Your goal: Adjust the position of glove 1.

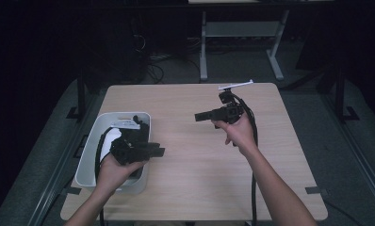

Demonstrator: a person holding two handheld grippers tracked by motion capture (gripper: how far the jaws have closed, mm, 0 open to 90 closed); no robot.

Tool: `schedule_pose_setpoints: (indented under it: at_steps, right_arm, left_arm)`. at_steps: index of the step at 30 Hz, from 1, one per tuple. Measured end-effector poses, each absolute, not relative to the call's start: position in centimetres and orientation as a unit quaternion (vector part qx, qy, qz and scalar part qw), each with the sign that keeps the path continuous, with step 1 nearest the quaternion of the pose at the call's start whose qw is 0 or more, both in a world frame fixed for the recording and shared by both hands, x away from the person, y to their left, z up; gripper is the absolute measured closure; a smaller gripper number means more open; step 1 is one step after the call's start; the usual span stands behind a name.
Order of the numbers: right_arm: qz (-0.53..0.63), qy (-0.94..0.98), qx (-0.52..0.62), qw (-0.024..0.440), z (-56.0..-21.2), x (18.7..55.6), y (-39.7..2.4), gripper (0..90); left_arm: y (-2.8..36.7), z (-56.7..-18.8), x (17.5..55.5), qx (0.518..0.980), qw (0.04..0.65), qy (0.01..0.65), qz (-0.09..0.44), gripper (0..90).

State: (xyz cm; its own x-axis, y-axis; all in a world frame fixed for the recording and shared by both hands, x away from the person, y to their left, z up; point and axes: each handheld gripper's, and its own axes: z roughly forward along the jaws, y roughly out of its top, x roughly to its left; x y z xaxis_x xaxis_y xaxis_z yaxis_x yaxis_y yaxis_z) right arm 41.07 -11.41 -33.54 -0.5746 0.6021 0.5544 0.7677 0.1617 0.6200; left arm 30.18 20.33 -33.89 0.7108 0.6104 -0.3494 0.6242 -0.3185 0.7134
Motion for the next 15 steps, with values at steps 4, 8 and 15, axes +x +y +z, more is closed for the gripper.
schedule_pose_setpoints:
  at_steps: [4,8,15]
  right_arm:
    - [-0.466,-0.753,-0.456,0.091,-33.7,40.9,-12.1,57.0]
    - [-0.471,-0.749,-0.458,0.088,-33.7,40.7,-12.9,57.1]
    - [-0.475,-0.742,-0.464,0.087,-33.8,40.1,-14.1,57.1]
  left_arm:
    - [19.8,-33.9,30.3,0.814,0.443,0.375,-0.009,62.5]
    - [19.2,-33.9,30.3,0.815,0.446,0.37,-0.013,61.6]
    - [18.1,-34.0,30.2,0.819,0.446,0.361,-0.017,61.5]
